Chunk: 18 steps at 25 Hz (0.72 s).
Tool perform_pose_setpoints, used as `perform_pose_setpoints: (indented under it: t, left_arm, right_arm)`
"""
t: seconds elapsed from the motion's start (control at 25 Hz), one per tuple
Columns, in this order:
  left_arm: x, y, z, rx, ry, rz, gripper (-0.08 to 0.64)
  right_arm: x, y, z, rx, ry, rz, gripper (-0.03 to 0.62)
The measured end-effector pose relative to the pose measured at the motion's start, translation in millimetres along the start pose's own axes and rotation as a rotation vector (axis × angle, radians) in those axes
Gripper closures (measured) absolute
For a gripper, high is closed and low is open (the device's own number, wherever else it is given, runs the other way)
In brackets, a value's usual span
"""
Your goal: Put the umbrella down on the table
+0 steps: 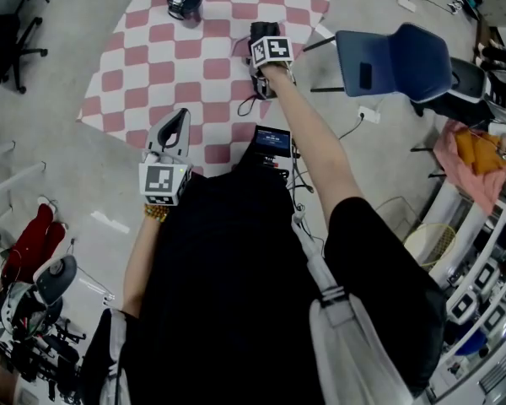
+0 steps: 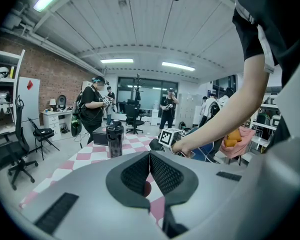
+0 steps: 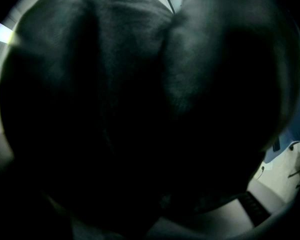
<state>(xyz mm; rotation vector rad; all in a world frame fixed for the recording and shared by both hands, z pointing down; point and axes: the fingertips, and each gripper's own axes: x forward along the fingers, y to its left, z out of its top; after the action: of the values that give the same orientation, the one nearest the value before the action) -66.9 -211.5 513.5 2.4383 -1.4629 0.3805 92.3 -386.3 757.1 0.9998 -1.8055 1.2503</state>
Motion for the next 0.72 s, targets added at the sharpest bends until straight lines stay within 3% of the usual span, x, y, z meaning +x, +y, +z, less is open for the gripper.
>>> perform_pose_setpoints:
  t: [0.32, 0.72]
  left_arm:
    - [6.0, -2.8, 3.7, 0.017, 0.000, -0.029, 0.546]
    - [2.5, 6.4, -7.4, -0.016, 0.009, -0.016, 0.546]
  right_arm:
    - [-1.5, 1.4, 0.8, 0.005, 0.012, -0.012, 0.414]
    - [-1.8, 0.0, -1.0, -0.003, 0.014, -0.015, 0.408]
